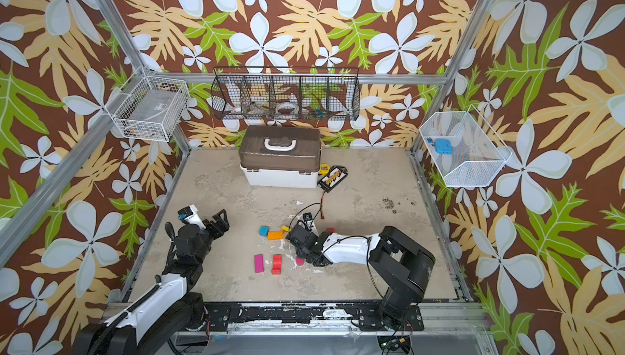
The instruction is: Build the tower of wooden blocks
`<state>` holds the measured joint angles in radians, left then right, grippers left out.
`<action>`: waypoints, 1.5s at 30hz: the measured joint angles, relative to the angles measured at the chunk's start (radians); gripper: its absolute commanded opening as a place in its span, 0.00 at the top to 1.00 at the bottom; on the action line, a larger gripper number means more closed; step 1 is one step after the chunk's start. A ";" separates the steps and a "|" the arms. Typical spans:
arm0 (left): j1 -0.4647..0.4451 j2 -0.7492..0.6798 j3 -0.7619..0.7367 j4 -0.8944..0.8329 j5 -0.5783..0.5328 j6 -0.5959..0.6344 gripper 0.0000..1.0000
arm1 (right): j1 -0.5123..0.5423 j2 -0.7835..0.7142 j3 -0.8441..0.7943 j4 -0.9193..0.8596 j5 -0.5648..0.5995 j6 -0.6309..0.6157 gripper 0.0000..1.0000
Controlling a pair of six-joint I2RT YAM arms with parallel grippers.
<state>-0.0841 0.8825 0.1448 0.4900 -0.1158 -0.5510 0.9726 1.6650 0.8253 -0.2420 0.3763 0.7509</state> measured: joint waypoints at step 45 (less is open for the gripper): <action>0.000 -0.011 -0.002 0.000 0.000 0.000 0.13 | -0.076 0.008 0.043 -0.117 0.158 0.061 0.02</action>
<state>-0.0845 0.8711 0.1425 0.4900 -0.1154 -0.5514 0.8963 1.6733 0.8688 -0.3592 0.5346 0.8116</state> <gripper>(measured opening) 0.873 0.980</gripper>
